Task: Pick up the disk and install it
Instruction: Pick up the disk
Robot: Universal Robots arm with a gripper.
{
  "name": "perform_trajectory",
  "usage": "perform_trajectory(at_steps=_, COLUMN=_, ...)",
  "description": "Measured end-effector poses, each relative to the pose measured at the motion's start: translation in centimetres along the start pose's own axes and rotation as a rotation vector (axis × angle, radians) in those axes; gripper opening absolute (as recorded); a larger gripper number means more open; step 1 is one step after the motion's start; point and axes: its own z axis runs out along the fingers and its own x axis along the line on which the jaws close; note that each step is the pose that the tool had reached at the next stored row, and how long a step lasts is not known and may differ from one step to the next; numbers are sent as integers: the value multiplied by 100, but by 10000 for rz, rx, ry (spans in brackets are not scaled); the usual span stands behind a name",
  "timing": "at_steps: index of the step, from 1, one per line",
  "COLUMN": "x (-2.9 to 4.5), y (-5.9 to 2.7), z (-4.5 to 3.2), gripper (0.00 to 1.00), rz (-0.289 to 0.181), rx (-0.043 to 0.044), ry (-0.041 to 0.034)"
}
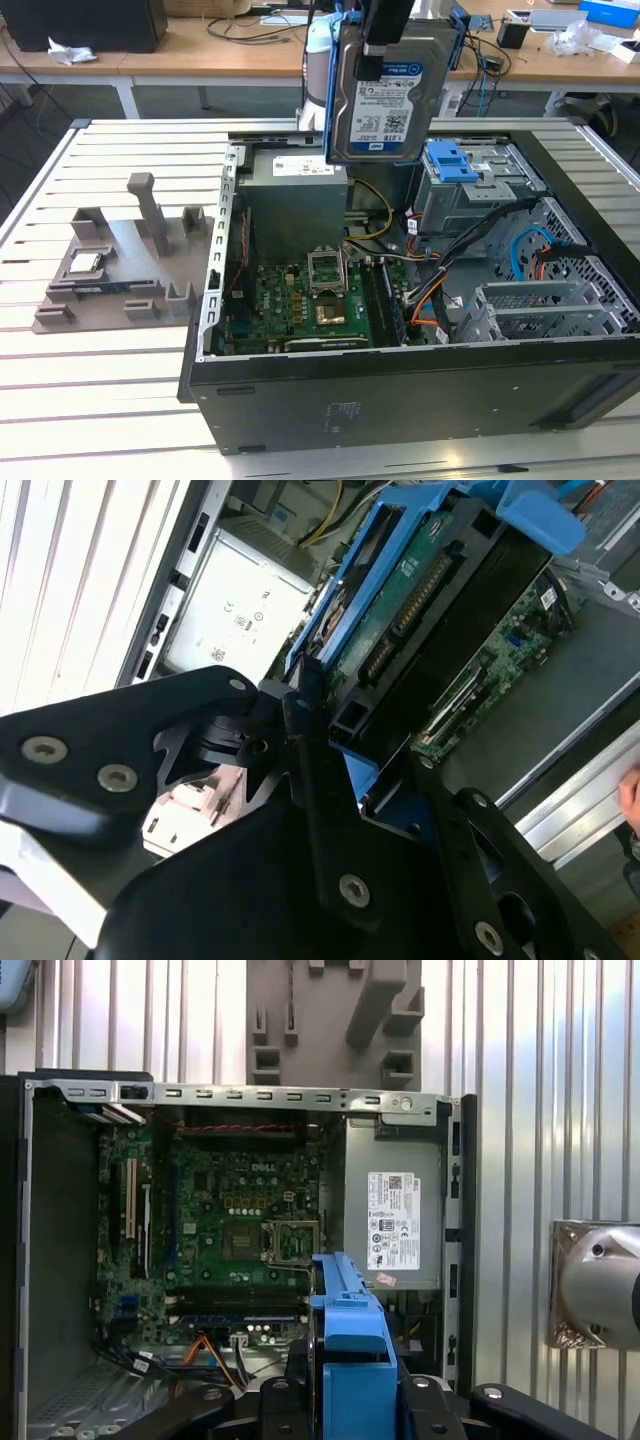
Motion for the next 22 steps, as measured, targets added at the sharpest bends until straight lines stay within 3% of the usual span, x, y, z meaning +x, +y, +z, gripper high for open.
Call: perform_trajectory(at_steps=22, x=64, y=0, z=4, gripper=37, rz=0, rx=1, ry=0)
